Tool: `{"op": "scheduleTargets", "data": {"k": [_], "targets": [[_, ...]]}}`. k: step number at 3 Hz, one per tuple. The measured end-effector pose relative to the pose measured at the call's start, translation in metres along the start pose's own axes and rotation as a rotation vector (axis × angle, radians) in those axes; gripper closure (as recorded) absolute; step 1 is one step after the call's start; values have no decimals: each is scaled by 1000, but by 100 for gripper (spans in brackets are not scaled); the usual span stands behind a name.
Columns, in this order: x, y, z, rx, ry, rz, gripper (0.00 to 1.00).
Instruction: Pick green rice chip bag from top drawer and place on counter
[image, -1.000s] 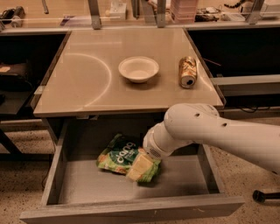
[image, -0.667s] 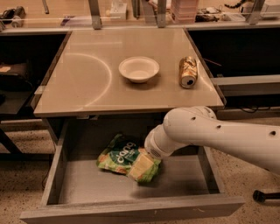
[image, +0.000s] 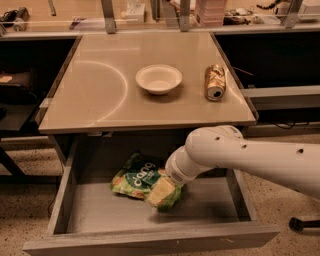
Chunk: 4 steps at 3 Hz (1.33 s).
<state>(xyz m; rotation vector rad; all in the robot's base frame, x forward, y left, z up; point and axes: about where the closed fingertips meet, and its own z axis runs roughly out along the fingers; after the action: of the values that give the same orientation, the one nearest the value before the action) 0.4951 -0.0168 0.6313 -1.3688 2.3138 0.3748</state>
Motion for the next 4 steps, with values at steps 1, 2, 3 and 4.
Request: {"op": "scheduleTargets", "data": {"k": [1, 2, 3, 4], "targets": [[-4, 8, 14, -13, -21, -15, 0], [-12, 16, 35, -29, -62, -23, 0], [-7, 20, 39, -34, -62, -17, 0], [-1, 21, 47, -31, -54, 2, 19]]}}
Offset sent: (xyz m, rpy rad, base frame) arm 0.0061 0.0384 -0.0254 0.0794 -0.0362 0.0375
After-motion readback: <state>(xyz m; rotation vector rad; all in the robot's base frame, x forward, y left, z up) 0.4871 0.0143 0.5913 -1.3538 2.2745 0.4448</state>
